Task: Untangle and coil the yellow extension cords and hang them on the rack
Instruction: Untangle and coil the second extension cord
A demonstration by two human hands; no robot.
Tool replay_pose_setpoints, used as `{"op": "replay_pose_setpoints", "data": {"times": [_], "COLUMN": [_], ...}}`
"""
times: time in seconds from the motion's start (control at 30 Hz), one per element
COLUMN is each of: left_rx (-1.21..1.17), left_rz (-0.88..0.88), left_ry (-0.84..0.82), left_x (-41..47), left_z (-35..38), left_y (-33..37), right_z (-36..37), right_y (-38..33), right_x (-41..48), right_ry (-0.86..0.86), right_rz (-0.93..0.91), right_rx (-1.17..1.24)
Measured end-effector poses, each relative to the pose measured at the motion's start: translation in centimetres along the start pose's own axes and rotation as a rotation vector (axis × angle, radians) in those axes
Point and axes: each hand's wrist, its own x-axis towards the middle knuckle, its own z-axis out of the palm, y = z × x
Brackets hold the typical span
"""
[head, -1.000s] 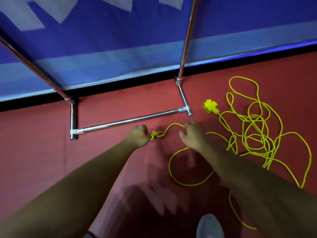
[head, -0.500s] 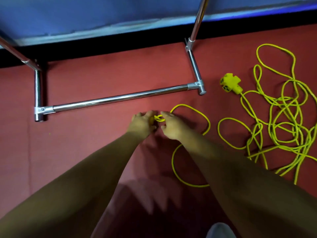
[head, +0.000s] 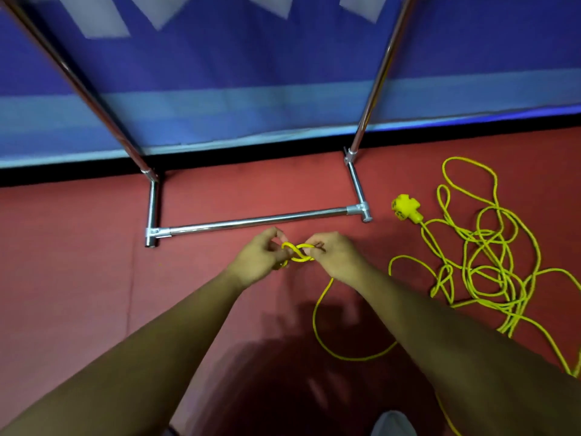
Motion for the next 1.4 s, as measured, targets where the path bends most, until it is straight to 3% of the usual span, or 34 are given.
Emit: {"op": "replay_pose_setpoints", "data": {"times": [0.3, 0.43, 0.63, 0.87, 1.1, 1.4], "left_rx": [-0.282, -0.432, -0.524, -0.577, -0.642, -0.590], "left_rz": [0.197, 0.216, 0.234, 0.294, 0.315, 0.354], "left_ry": [0.292, 0.364, 0.403, 0.189, 0.118, -0.063], "left_x": [-14.8, -21.6, -26.6, -28.0, -27.2, -26.8], "left_z": [-4.1, -4.8, -4.9, -6.4, -6.9, -7.8], "left_y": [15.7, 18.8, 20.1, 21.5, 21.0, 20.5], "right_z": [-8.0, -9.0, -7.8, -8.0, -8.4, -10.0], "right_y": [-19.0, -25.0, -28.2, -27.8, -27.6, -27.4], "right_x": [-10.9, -16.9, -21.1, -20.1, -18.9, -20.3], "right_ry": [0.130, 0.099, 0.226, 0.287, 0.250, 0.160], "right_rz": [-0.161, -0.351, -0.418, -0.321, -0.290, -0.441], "right_rx": [0.403, 0.390, 0.340, 0.569, 0.608, 0.543]}}
